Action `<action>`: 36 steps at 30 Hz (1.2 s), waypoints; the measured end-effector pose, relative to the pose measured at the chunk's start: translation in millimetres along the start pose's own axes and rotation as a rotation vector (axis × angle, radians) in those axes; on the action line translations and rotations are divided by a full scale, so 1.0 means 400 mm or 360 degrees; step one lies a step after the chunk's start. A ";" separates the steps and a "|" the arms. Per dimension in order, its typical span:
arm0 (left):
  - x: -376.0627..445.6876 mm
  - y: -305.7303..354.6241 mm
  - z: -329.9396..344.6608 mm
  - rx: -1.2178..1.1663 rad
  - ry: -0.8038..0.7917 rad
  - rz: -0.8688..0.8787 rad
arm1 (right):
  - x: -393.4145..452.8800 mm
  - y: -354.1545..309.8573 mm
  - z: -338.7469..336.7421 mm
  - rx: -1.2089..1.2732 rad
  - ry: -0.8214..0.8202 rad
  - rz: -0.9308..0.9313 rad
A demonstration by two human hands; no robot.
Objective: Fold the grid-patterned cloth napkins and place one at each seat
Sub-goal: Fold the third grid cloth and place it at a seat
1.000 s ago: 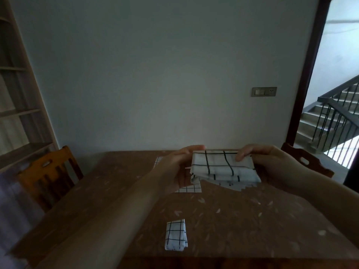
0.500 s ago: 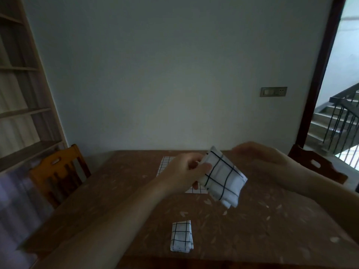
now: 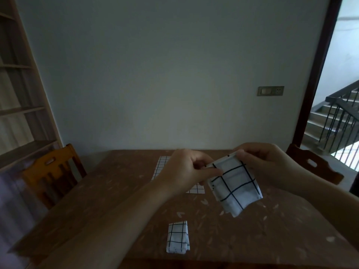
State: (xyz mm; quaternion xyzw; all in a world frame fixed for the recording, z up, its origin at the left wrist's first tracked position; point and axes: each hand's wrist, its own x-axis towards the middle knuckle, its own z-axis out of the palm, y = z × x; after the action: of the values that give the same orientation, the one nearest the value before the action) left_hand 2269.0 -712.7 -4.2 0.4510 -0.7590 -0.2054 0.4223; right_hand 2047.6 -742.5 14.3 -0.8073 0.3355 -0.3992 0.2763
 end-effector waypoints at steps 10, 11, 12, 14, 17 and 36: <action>0.037 0.023 0.005 0.0063 -0.0398 -0.0080 | -0.002 -0.008 0.009 -0.0325 0.0276 -0.0170; 0.041 0.029 0.010 0.0082 -0.0405 -0.0069 | -0.002 -0.009 0.012 -0.0365 0.0267 -0.0214; 0.043 0.033 0.016 0.0067 -0.0369 -0.0064 | -0.002 -0.011 0.015 -0.0380 0.0265 -0.0242; 0.045 0.038 0.026 0.0025 -0.0270 -0.0039 | -0.001 -0.012 0.018 -0.0336 0.0267 -0.0216; 0.043 0.032 0.034 -0.0049 -0.0201 0.0026 | -0.004 -0.010 0.020 -0.0305 0.0282 -0.0172; 0.039 -0.013 0.006 -0.0508 0.0002 -0.0131 | -0.001 0.020 0.053 -0.0532 0.0378 0.0021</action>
State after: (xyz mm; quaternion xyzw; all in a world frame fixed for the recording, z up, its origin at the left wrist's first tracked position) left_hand 2265.7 -728.9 -2.0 0.4090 -0.6972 -0.3404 0.4803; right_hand 2062.5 -743.4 -2.9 -0.7870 0.4326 -0.4285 0.0994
